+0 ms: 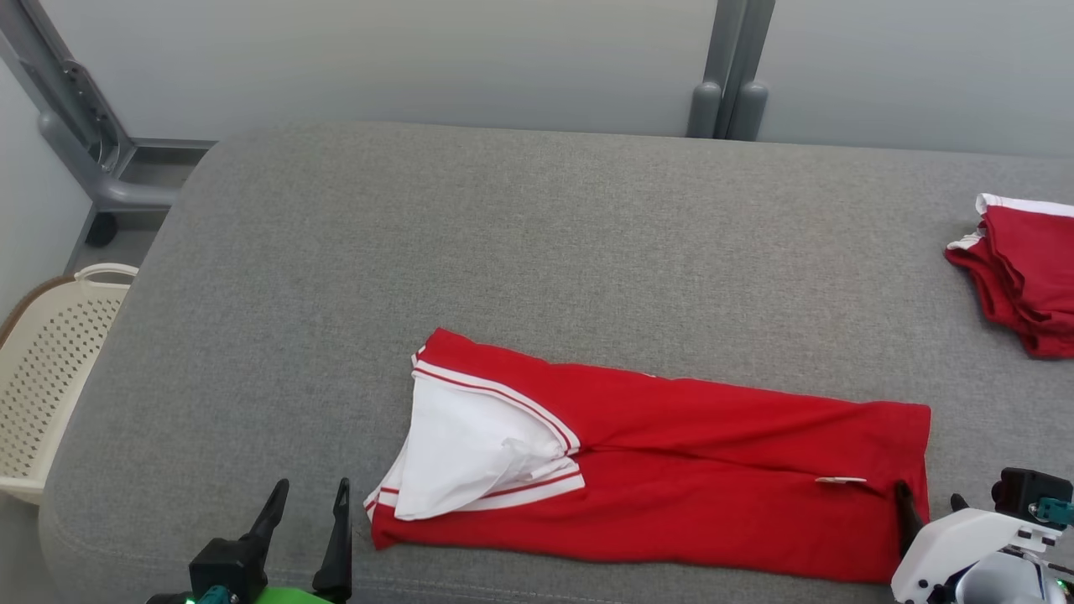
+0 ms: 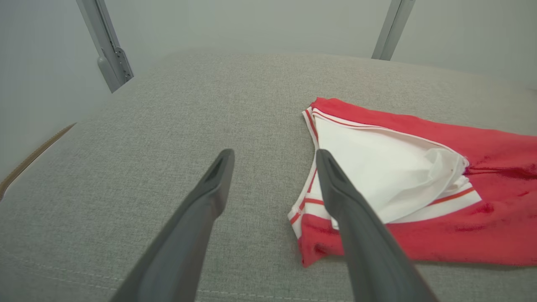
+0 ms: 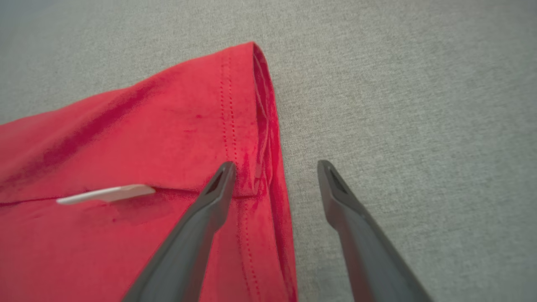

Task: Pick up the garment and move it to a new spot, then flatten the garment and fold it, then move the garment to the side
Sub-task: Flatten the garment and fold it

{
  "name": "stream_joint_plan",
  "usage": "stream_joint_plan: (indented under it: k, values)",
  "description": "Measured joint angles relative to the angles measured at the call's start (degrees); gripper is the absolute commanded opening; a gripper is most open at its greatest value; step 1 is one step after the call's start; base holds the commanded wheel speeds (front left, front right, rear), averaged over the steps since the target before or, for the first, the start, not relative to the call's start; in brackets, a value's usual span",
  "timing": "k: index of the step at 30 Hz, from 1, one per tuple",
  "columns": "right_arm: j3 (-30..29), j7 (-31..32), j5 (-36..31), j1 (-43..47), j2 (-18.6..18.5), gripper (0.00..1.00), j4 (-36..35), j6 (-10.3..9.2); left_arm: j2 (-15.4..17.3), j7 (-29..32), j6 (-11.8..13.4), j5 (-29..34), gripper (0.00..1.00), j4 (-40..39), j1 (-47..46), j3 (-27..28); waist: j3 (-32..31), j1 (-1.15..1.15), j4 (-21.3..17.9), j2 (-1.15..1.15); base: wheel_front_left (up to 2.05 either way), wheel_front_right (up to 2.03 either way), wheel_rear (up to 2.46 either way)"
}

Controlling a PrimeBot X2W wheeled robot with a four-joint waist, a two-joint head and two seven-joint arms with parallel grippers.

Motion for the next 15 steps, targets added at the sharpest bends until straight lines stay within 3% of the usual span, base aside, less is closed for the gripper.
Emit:
stream_joint_plan:
  k: [8, 10, 11, 14, 15]
  values:
    - [-0.1, 2.9, 2.7, -1.8, -0.2, 0.98, 5.2, 0.01, 0.5, 0.0, 0.0, -0.4, 1.00, 0.7, -0.5, -0.4, 0.8, 0.00, 1.3, 0.00, 0.00, 0.00, 0.00]
    - [-0.3, 3.0, 2.8, -2.1, -0.2, 0.73, 5.6, 0.01, 0.5, 0.0, -0.1, -0.4, 1.00, 0.8, -0.5, -0.5, 0.8, 0.00, 1.4, 0.00, 0.00, 0.00, 0.00]
    - [-0.4, 3.0, 3.0, -2.4, -0.3, 0.49, 6.1, 0.01, 0.6, 0.0, -0.1, -0.4, 1.00, 0.8, -0.5, -0.5, 0.8, 0.00, 1.5, 0.00, 0.00, 0.00, 0.00]
    - [-0.6, 3.4, 3.1, -3.3, -0.4, 0.19, 7.4, 0.03, 0.7, 0.0, -0.1, -0.4, 1.00, 0.8, -0.5, -0.7, 0.6, 0.00, 1.6, 0.00, 0.00, 0.00, 0.00]
    - [-0.7, 3.7, 2.9, -3.5, -0.4, 0.03, 7.8, 0.05, 0.7, 0.0, -0.1, -0.4, 1.00, 0.8, -0.5, -0.7, 0.6, 0.00, 1.6, 0.00, 0.00, 0.00, 0.00]
